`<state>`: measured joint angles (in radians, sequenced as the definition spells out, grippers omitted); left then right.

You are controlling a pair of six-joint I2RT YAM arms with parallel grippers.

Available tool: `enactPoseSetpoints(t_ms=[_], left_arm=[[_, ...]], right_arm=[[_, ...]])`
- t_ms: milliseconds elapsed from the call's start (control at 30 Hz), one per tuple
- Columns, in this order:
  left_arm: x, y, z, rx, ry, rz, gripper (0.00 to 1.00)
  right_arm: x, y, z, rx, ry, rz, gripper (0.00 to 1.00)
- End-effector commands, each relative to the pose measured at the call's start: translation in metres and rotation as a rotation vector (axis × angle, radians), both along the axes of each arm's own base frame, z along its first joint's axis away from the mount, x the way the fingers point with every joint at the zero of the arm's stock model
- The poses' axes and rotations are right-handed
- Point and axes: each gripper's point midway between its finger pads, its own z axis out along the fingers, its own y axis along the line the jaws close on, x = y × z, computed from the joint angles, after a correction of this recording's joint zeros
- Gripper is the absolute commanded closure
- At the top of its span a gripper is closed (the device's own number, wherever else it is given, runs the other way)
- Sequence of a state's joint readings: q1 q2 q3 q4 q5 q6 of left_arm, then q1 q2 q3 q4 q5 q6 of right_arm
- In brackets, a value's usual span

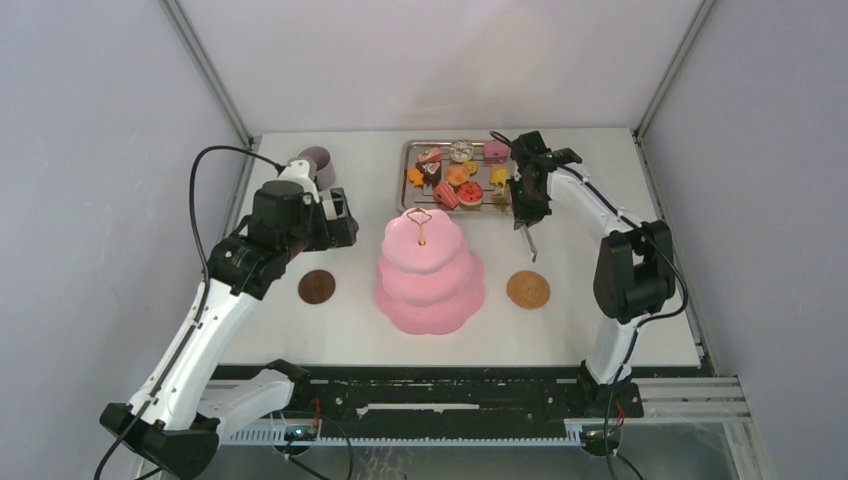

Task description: Serve the afternoon tea

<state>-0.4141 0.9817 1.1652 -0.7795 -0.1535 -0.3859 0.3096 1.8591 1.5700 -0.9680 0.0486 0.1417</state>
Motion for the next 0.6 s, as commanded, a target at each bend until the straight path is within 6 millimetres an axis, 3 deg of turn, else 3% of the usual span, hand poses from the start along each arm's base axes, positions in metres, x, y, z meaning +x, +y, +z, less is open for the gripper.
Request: enactPoseSetpoints(t_ms=[0,100,200,367,567], left_arm=[[-0.001,0.01,0.049,0.056,-0.118,-0.021,0.0],[-0.006,0.03,0.068,0.15,-0.143,0.014,0.0],[-0.013,0.018,0.088,0.114,-0.184,-0.075,0.0],[-0.021,-0.014,0.104,-0.002,-0.215,-0.224,0.0],[-0.017,-0.014,0.108,-0.018,-0.23,-0.2,0.0]], right_arm=[[0.003,-0.003,0.054,0.024,-0.175,-0.026,1.0],[-0.013,-0.006,0.074,0.036,-0.212,-0.027,1.0],[-0.033,-0.001,0.096,0.063,-0.258,-0.009,1.0],[-0.075,0.017,0.125,0.08,-0.302,0.062,1.0],[-0.129,0.048,0.149,0.111,-0.318,0.231,1.0]])
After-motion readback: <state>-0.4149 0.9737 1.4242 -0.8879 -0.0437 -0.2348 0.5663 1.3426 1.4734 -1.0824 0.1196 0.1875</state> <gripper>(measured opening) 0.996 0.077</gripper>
